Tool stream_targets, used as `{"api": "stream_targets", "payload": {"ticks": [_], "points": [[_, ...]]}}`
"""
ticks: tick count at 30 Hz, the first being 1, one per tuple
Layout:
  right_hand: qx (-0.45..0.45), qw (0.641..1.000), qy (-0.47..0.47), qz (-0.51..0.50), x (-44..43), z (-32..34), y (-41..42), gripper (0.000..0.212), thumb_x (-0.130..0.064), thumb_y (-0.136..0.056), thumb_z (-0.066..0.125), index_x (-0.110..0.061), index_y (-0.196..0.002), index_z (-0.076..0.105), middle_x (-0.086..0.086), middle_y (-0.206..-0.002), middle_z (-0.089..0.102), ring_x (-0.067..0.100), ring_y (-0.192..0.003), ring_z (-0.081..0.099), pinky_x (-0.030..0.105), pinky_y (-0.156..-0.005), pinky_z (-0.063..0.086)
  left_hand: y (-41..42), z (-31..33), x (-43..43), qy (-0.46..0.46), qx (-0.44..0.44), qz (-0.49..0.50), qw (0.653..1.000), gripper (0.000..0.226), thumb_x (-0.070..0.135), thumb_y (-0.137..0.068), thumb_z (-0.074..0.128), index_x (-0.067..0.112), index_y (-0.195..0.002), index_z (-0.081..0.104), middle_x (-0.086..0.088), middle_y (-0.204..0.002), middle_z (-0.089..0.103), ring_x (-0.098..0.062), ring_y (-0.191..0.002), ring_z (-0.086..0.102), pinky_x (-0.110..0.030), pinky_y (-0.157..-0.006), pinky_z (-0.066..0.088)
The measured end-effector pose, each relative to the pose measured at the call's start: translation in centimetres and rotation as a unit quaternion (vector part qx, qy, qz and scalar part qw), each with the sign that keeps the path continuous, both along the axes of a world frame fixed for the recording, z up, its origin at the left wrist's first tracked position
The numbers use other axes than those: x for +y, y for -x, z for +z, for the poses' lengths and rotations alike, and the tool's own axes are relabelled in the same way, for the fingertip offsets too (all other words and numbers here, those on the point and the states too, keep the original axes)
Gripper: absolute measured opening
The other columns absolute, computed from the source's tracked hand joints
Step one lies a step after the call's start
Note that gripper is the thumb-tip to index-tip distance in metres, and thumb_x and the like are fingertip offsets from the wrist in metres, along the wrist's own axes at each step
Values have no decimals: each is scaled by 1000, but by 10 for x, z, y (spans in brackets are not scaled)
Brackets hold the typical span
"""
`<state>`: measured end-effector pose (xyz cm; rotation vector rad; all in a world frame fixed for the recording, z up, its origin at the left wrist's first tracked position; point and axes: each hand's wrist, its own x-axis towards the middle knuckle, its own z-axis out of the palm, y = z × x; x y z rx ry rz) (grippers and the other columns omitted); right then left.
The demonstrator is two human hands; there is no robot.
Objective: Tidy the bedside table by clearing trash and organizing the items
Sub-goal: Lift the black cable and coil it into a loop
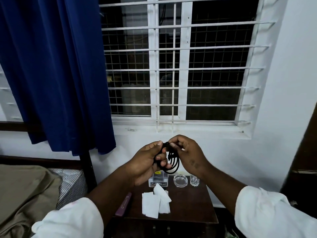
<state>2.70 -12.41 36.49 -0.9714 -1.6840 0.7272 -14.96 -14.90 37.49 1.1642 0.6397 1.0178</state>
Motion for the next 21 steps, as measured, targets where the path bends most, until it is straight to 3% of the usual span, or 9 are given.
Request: {"api": "stream_targets", "payload": {"ticks": [3, 7, 10, 13, 17, 21], "points": [[101, 991, 71, 53, -6, -2, 4, 16, -15, -102, 52, -7, -100, 66, 10, -88, 73, 17, -79, 70, 34, -75, 60, 3, 0, 1, -3, 1, 18, 1000, 32, 31, -106, 45, 9, -84, 54, 0, -60, 32, -15, -55, 40, -34, -68, 58], [114, 983, 107, 91, -11, -3, 4, 16, -29, -95, 64, -17, -106, 67, 9, -88, 76, 21, -82, 73, 34, -78, 60, 6, 0, 3, -20, 13, 39, 999, 32, 29, -108, 41, 9, -84, 52, 0, -60, 32, -14, -54, 40, -33, -67, 58], [107, 981, 117, 107, -9, -4, 3, 32, -10, -84, 76, -17, -112, 63, 11, -86, 76, 22, -79, 71, 34, -78, 59, 5, 0, 3, -25, 23, 45, 998, 33, 29, -108, 39, 9, -85, 52, 0, -60, 32, -14, -54, 41, -33, -68, 59], [73, 986, 115, 94, -7, -4, 1, 40, 5, -79, 72, -17, -111, 62, 10, -84, 75, 22, -77, 69, 37, -80, 57, 3, -2, 4, -33, 43, 47, 997, 32, 29, -108, 40, 9, -85, 51, 1, -59, 34, -13, -53, 41, -34, -69, 58], [55, 988, 119, 82, -6, -3, 3, 40, 7, -77, 70, -18, -107, 60, 19, -88, 75, 23, -76, 69, 38, -78, 56, 1, -6, 8, -38, 54, 49, 997, 33, 29, -108, 41, 10, -83, 52, 3, -57, 35, -12, -51, 43, -33, -70, 61], [46, 986, 138, 81, -2, -2, 3, 42, 8, -72, 71, -15, -106, 60, 16, -85, 77, 22, -74, 70, 40, -80, 56, 4, -12, 15, -30, 52, 65, 996, 33, 31, -107, 43, 11, -83, 53, 3, -57, 37, -11, -50, 46, -36, -70, 61]]}}
